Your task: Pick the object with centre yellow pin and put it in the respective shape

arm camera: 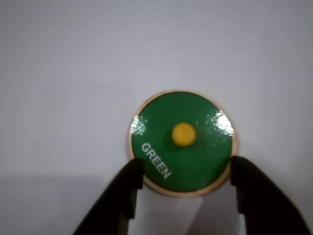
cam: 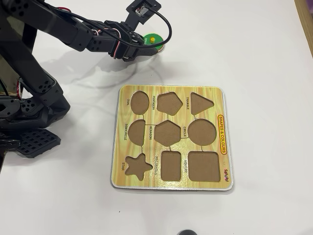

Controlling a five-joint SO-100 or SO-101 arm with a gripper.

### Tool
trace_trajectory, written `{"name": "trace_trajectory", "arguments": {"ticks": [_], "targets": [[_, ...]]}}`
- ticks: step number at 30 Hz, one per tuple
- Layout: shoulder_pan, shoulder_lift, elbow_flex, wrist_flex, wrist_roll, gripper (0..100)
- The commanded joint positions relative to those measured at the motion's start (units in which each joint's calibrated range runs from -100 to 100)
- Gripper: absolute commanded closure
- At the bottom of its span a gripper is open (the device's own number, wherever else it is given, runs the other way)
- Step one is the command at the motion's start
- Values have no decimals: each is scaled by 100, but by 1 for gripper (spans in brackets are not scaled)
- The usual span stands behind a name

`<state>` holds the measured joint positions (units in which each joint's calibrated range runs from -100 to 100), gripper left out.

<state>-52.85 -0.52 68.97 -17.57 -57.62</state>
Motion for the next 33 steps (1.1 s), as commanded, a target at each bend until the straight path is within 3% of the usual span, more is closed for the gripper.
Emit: {"name": "trace_trajectory", "arguments": {"ticks": [1, 7, 33], "targets": [[70, -24, -180, -76, -28, 80], [168, -24, -180, -76, -23, 90], [481, 177, -540, -76, -23, 91]]}}
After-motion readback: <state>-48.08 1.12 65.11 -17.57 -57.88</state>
